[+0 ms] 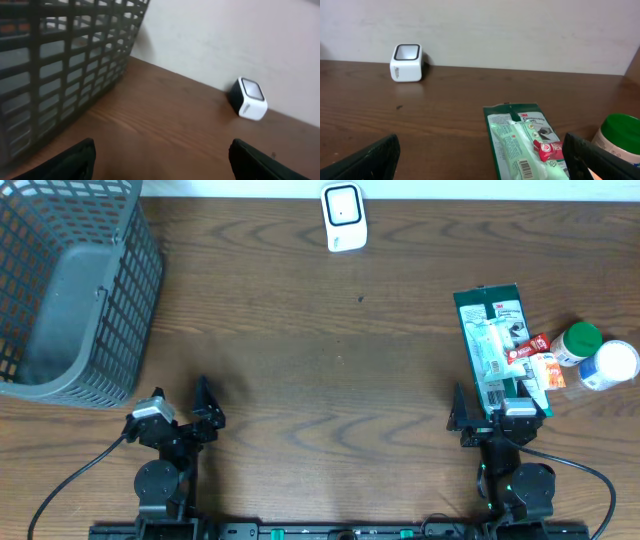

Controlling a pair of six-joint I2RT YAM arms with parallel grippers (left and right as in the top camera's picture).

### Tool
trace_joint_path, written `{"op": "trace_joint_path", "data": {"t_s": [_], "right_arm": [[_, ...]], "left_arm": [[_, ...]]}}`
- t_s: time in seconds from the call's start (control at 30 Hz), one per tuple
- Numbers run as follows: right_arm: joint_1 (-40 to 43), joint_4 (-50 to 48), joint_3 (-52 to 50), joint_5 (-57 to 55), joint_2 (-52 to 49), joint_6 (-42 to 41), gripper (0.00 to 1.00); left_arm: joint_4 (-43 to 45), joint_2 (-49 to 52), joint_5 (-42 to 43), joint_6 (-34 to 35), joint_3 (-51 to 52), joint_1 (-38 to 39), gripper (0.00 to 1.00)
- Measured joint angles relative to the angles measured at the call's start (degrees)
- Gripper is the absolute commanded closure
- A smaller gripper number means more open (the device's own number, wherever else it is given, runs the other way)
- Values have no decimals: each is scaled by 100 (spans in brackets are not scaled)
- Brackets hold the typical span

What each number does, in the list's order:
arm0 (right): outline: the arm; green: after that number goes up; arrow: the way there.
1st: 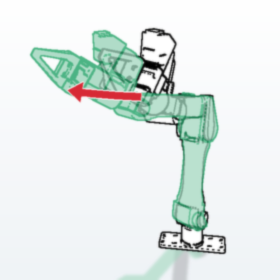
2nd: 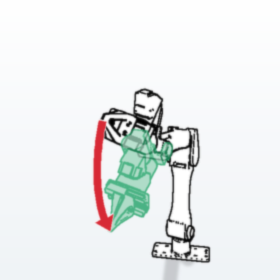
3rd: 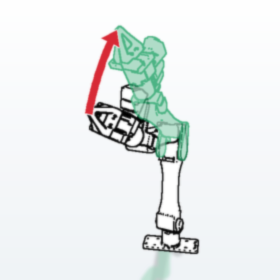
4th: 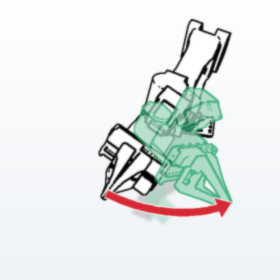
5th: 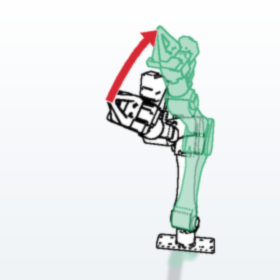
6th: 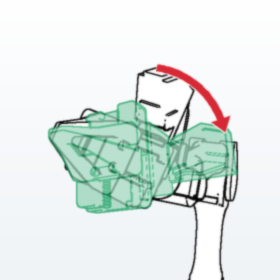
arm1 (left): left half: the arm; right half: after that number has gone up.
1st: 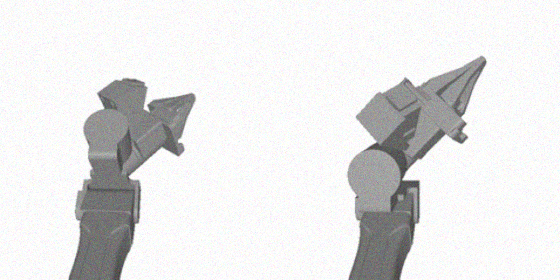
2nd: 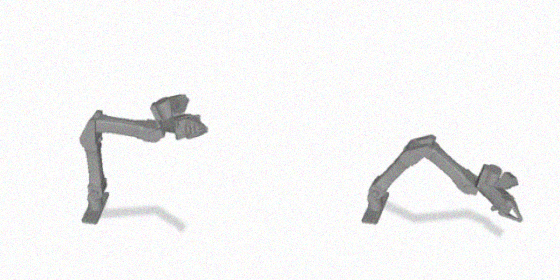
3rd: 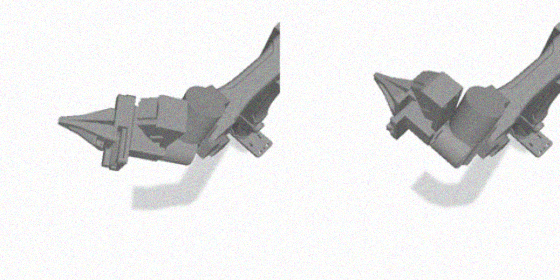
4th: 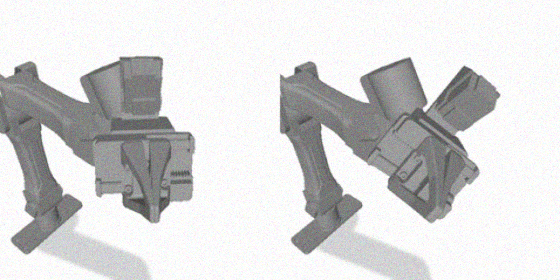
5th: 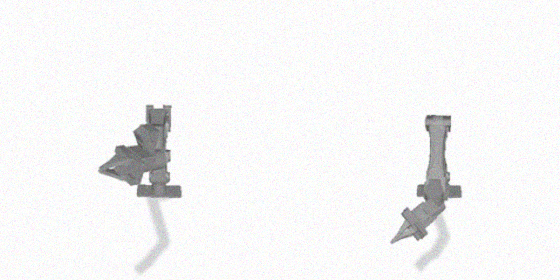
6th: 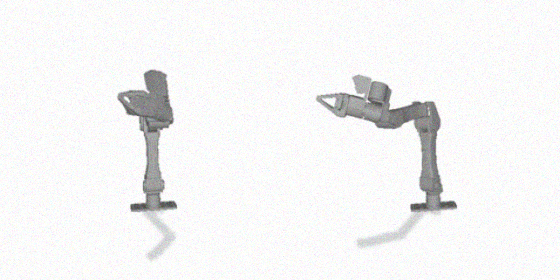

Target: Scan the item barcode

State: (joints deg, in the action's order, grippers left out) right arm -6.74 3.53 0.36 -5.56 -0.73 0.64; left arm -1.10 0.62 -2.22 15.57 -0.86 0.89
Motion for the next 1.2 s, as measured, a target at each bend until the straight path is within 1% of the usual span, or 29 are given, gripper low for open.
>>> {"op": "trace_joint_path", "data": {"t_s": [0.23,0.37,0.6,1.2], "right_arm": [[0,0,0,0,0,0,1],[0,0,0,0,0,0,1],[0,0,0,0,0,0,1],[0,0,0,2,0,0,1]], "left_arm": [[-46,0,334,-931,-20,0,14],[-57,0,382,-1261,-22,0,14],[-59,0,407,-1432,-22,0,14],[-59,0,407,-1438,-22,0,14]]}}
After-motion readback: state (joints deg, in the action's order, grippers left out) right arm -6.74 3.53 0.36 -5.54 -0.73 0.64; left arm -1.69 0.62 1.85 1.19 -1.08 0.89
